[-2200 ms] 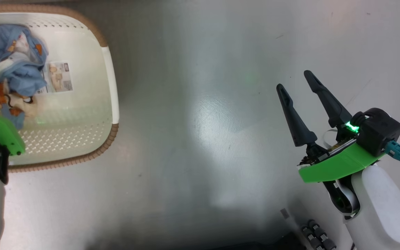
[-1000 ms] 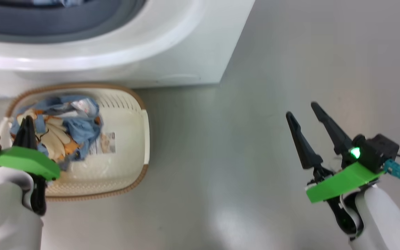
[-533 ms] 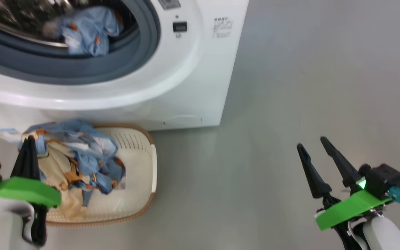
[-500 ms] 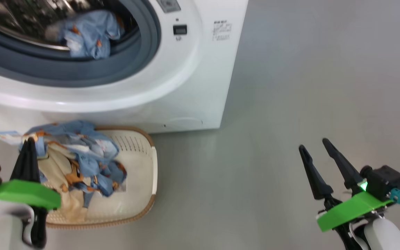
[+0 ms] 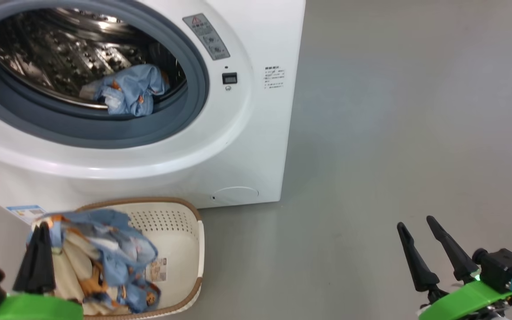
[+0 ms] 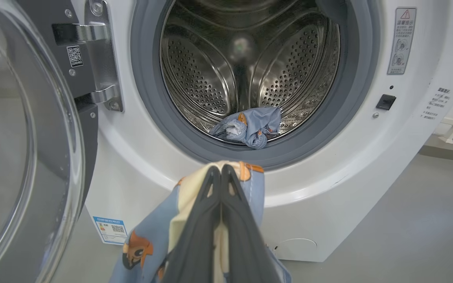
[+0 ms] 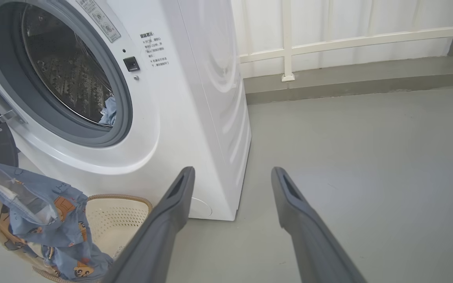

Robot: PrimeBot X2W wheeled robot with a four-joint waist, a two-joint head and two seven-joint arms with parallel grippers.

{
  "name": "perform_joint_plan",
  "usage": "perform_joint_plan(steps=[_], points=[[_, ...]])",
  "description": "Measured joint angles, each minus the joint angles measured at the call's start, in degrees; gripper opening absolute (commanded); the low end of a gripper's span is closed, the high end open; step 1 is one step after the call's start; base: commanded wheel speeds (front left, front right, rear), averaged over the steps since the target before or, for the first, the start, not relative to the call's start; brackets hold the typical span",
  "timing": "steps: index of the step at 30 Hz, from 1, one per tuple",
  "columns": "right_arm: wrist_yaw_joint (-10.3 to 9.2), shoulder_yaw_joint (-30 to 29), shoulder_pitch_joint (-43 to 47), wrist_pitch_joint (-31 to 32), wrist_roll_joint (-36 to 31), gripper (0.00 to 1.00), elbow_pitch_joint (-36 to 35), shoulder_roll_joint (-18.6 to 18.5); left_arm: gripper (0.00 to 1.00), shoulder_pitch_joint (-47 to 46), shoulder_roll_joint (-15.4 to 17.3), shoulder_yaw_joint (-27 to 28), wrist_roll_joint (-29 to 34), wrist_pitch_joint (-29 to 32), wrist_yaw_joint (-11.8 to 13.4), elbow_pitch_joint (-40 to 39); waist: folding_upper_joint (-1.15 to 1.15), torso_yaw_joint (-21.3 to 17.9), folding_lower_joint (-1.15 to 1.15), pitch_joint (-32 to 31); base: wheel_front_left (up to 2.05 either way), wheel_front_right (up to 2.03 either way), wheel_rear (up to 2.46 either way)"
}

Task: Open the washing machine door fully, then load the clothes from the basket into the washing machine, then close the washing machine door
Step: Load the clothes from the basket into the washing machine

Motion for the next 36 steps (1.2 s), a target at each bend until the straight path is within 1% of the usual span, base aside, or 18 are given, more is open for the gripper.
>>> perform_joint_plan(steps=[5,9,14,16,21,27,32,36], points=[[0.00,-1.3,1.1,0.0,0.0,1.00,-0.4,0.0,0.00,5.1,-1.1,1.2,1.5,0.0,0.0,-5.3,0.00,-0.4,0.00,-1.1,0.00,0.00,0.00],[0.00,-1.4,1.1,0.0,0.0,1.00,-0.6,0.0,0.00,6.9,-2.5,1.3,2.2,0.0,0.0,-7.6,0.00,-0.4,0.00,-1.0,0.00,0.00,0.00],[0.00,-1.5,1.1,0.0,0.0,1.00,-0.8,0.1,0.00,7.0,-3.5,1.8,1.5,0.0,0.0,-7.9,0.00,-0.5,0.00,-0.4,0.00,0.00,0.00],[0.00,-1.5,1.1,0.0,0.0,1.00,-1.0,0.3,0.00,6.1,-3.3,1.5,0.9,0.0,0.0,-7.7,0.00,-0.6,0.00,0.3,0.00,0.00,0.00],[0.00,-1.5,0.8,0.0,0.0,1.00,-1.2,0.7,0.00,-0.9,-2.0,0.1,-0.4,0.0,0.0,-7.0,0.00,-0.9,0.00,1.9,0.00,0.00,0.00],[0.00,-1.1,-1.4,0.0,-0.1,1.00,-1.5,1.9,0.00,-13.3,-0.5,-0.4,-1.1,0.0,0.0,-4.5,0.00,-1.6,0.00,4.6,0.00,0.00,0.00],[0.00,-0.9,-3.5,0.0,-0.1,1.00,-1.6,2.3,0.00,-24.9,1.1,0.5,0.1,-0.3,0.0,-2.6,0.00,-2.7,0.00,7.2,0.00,0.00,0.00],[0.00,-0.7,-5.0,0.0,-0.1,1.00,-1.6,2.9,0.00,-32.2,2.3,2.6,2.3,-0.5,0.0,0.2,0.00,-3.9,0.00,9.3,0.00,0.00,0.00]])
